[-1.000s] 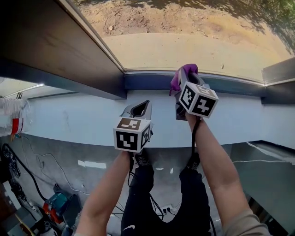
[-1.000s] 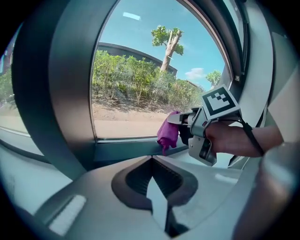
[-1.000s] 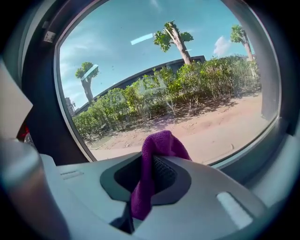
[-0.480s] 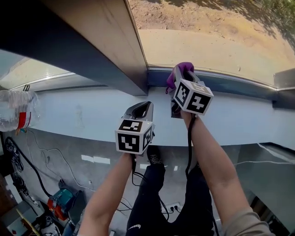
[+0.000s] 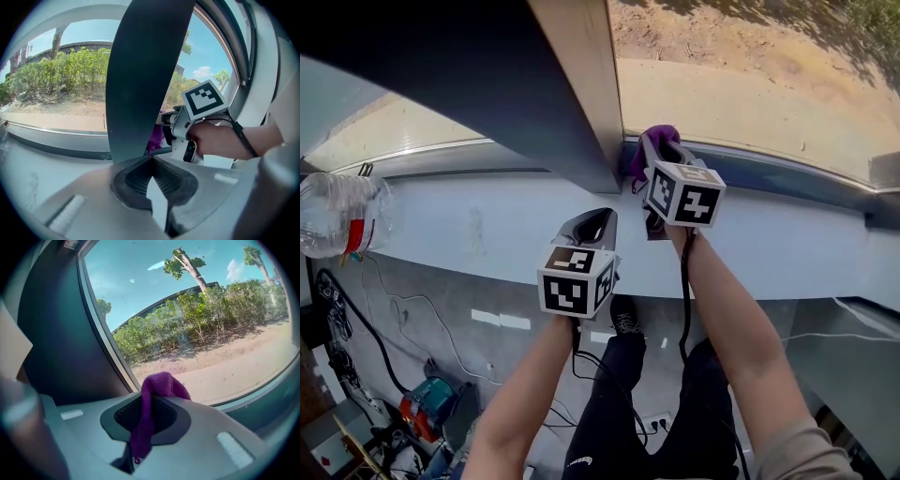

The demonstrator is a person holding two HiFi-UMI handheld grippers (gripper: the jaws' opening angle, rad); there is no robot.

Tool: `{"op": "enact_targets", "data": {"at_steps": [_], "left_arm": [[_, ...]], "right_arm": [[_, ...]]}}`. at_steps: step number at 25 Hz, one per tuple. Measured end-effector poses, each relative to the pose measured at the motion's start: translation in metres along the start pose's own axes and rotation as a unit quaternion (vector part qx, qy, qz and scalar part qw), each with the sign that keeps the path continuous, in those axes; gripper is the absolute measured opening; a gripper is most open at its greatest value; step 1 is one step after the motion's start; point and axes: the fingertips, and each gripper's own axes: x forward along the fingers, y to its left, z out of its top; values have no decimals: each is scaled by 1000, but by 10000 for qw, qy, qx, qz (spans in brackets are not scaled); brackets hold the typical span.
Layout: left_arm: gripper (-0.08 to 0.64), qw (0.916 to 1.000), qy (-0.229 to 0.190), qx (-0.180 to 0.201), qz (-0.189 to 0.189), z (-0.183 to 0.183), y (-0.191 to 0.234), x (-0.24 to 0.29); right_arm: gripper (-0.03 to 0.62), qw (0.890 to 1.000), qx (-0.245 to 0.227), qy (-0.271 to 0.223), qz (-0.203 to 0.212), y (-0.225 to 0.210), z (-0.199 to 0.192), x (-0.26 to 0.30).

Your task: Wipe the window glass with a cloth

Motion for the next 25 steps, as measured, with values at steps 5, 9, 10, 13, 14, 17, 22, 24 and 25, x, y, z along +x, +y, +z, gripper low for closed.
{"op": "enact_targets", "data": {"at_steps": [5,9,10,13,14,17,22,24,25], "left_arm": [[0,10000,-17,25,41,4,1,-2],[0,9999,-18,68,92,4,-5,3],[0,9999,-13,80,86,4,-10,6],[0,9999,-4,126,-53,4,-41,25],[0,9998,-7,146,-119,5,-56,33],[0,9992,-46,215,-345,13,-108,59],[0,9968,-38,350,-719,23,-203,105],[0,9955,-16,403,-860,27,-240,121],[0,9945,4,431,-958,29,-260,130]], "right_arm": [[61,9977,-202,209,611,23,-3,7],[61,9927,-243,126,1171,31,0,-11],[61,9920,-211,47,1240,26,2,-21],[61,9920,-162,-211,1237,-9,12,-64],[61,9927,-174,-279,1164,-26,15,-80],[61,9959,-140,-474,751,-98,27,-131],[61,9957,86,-889,-242,-238,56,-220],[61,9920,128,-1062,-671,-293,71,-258],[61,9888,165,-1147,-938,-323,79,-279]]}}
